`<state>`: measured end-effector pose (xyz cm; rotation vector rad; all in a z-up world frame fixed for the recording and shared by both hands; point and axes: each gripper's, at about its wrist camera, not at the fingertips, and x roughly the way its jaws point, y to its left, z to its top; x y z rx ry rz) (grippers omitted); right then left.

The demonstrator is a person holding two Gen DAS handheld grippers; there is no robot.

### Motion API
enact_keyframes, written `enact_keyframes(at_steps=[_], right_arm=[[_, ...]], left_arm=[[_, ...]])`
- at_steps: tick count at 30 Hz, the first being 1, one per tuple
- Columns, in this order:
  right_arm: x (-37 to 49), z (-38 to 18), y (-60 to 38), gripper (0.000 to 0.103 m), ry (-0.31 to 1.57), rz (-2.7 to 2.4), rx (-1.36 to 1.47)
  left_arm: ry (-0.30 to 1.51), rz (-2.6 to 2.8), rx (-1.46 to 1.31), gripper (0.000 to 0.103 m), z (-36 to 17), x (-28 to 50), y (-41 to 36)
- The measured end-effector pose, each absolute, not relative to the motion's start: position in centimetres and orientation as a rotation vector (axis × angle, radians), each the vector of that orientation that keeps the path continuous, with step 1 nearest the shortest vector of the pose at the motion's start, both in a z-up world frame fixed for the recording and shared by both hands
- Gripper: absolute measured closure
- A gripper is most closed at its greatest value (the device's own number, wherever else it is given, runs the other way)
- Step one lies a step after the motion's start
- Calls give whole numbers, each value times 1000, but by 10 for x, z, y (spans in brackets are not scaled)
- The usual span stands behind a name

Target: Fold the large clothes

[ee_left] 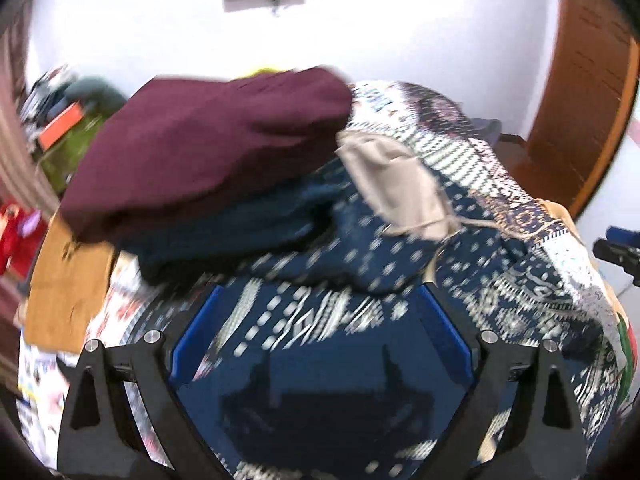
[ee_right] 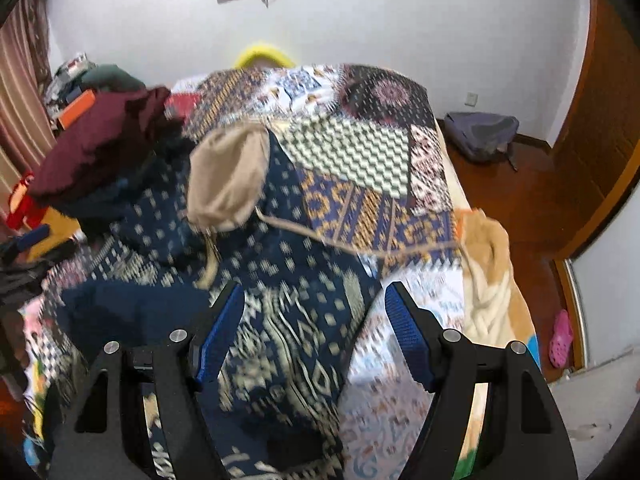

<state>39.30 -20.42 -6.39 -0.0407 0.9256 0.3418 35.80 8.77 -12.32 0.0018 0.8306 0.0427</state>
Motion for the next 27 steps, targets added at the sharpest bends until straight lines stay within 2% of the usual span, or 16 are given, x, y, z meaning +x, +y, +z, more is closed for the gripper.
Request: enact_keyframes(at_steps=[6,8,10,16,24,27], right_arm=[[429,-58,-186,34,915,381,19],[444,-62,-179,34,929,385,37],[463,-70,-170,34,956,384,52],[512,-104,-148,34,1059,397,109],[564,-166,-115,34,1197,368,81],[574,-189,-112,35,1249,346,86]], left_arm=[[811,5,6,7,-124,407,66],[823,-7,-14,13,-130,422,64],[851,-32,-38,28,-138,439,60],[916,-4,-24,44,-178,484,46],[933,181,-21,45,-227,516,58],[924,180,8,48,-231,518,52]])
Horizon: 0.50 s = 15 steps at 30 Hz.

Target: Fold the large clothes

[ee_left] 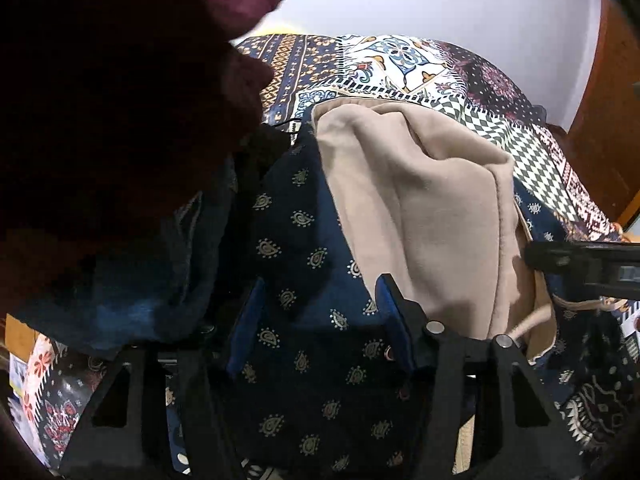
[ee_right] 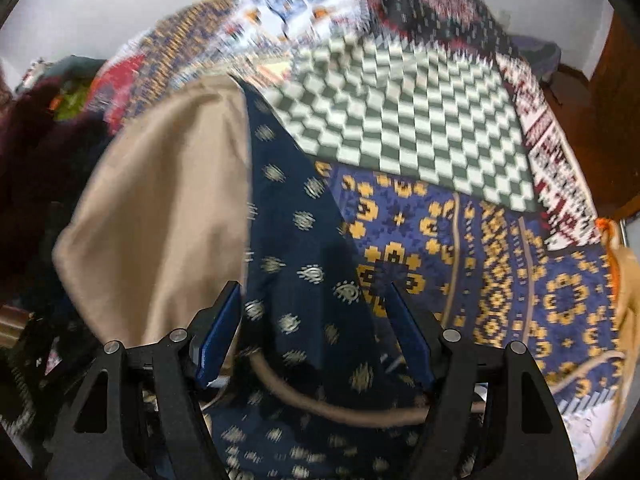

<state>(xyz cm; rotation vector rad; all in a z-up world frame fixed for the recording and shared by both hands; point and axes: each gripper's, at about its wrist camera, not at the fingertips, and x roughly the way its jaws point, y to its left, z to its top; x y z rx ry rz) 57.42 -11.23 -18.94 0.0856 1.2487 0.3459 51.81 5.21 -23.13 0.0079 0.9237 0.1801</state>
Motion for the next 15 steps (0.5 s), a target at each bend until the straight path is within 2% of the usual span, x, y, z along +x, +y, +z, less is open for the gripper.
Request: enact_keyframes(at_steps=[2,4,5,6,15], right_arm=[[576,-197,-118,39,1242,347,121],[574,-195,-125,58,1217,333,133],[573,-192,-127,77,1212,344,130],[571,-190,-128,90,1216,364,138],[503,-126,-142,92,1073,447,102]], left_arm=[[941,125,-10,67,-234,520,52],[968,82,-60,83,-235,523,60],[972,73,-72,88,-235,525,64],[980,70,-80,94,-234,525,68],[942,-27,-96,97,-192,479,65]])
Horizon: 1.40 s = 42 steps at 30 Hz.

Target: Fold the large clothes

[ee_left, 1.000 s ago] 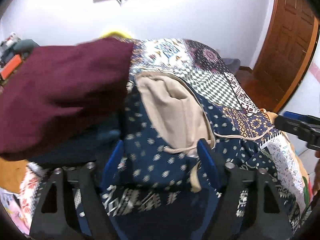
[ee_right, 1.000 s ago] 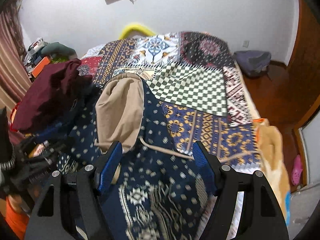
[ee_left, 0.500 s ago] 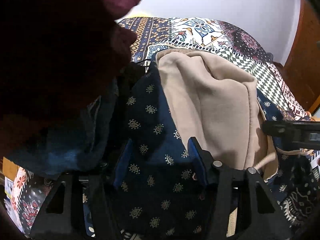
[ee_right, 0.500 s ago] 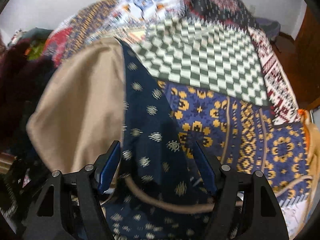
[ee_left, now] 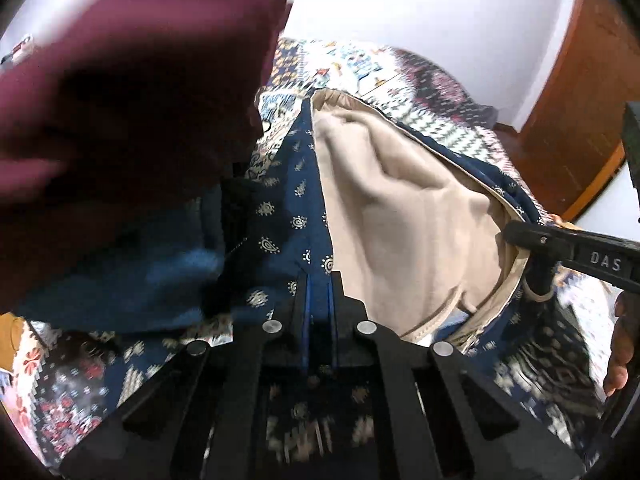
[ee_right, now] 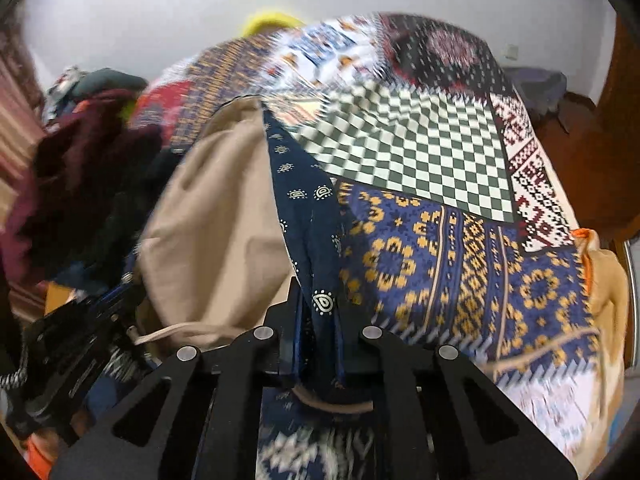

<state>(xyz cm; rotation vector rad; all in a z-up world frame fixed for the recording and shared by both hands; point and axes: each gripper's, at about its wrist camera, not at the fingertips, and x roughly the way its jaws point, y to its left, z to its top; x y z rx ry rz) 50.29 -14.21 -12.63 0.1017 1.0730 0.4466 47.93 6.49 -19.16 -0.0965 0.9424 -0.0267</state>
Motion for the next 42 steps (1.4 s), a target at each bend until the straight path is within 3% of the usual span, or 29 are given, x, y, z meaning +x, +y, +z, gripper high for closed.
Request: enact_keyframes(at_steps=[9,16,18,20,22,24,26,32,35,42], right_arm=[[420,-106,-157,92,1026,522,1],[357,-132,-162,91,1037,532,-52],[352,-143,-164,86,1061,499,-56],[349,-151,-169,83,1095,478,-42],[346,-150,-172,79,1107,465,-48],[345,-142,-172,70,1107,447,-83],[345,-132,-172,61,1096,434,-112],[339,-109,-170,55,1013,422,-132],[345,-101,-166,46,990,437,-123],[370,-93,-149,46,940,439,-134]], left_arm=[[915,-92,-114,97,-158,385,87],[990,-105,-98,95,-185,323,105],[1032,-89,-88,87,-201,317,109],[1072,-78,-78,74,-214,313,114],[1081,-45,-55,53,-217,307,117],[1076,-29,-33,45,-215,309,116],[1069,-28,-1,45,-207,306,115],[1019,-40,7,44,-186,309,118],[992,-64,-27,44,-173,322,116],[957,-112,-9,43,-162,362,96]])
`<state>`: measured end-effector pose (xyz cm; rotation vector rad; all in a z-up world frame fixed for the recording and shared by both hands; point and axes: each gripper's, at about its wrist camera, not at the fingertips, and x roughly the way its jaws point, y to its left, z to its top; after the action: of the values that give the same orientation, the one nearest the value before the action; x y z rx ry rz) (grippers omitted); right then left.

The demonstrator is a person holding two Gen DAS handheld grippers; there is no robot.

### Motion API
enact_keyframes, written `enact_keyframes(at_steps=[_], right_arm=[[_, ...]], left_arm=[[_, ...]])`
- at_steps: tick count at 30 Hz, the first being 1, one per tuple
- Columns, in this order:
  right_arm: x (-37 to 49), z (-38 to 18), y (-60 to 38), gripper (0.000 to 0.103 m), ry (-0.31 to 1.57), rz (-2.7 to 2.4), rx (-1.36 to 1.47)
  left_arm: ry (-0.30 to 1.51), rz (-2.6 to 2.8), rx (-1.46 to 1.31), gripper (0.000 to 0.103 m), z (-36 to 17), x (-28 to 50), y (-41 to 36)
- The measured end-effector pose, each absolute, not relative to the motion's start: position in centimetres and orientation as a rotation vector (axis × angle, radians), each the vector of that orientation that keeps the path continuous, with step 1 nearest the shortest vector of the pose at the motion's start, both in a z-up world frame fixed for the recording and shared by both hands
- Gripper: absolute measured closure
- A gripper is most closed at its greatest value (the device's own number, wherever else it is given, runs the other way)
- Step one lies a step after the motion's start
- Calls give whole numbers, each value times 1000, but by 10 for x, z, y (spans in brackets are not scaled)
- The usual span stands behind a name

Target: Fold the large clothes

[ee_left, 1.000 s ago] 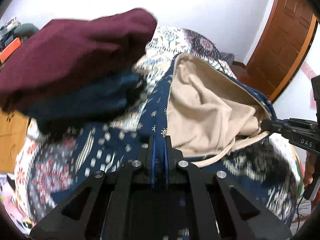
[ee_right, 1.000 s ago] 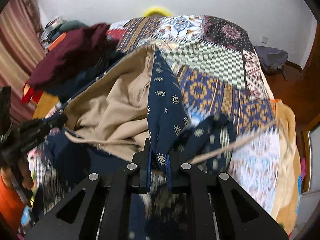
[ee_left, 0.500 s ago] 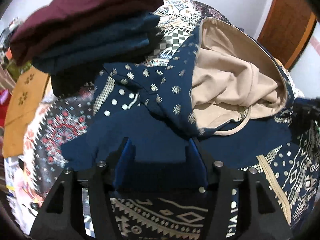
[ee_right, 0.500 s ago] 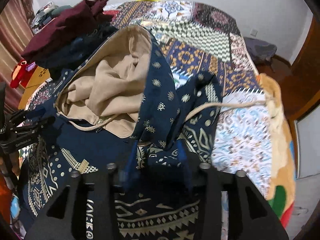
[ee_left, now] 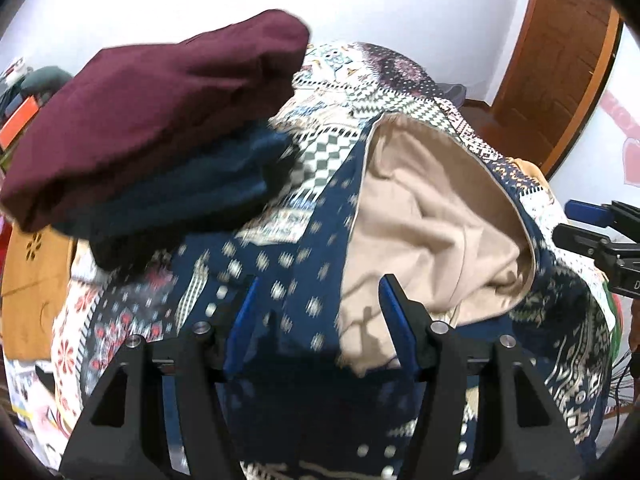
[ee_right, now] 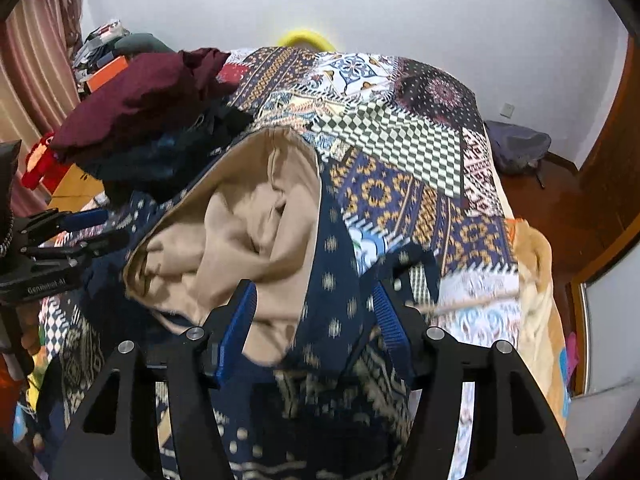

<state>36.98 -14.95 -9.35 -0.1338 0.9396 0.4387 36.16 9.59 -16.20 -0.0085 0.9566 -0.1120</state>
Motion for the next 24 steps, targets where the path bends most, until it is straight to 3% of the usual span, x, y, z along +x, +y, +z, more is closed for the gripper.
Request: enact_keyframes(at_steps=[20,21,22,24], right_arm=[[450,-147,-145,46,1084,491,-3],[452,-150,-146,47,1096,490,19],[453,-152,-148,50,1102,488,39],[453,-152,-151,77,1101,486,65]], left_arm=[[1014,-157,1,44,-213,456,75],[1012,-163,-4,48,-214,456,75],[1011,-167,-8,59,-214,455,76],[1025,-176,-13,78,-216,454,76]])
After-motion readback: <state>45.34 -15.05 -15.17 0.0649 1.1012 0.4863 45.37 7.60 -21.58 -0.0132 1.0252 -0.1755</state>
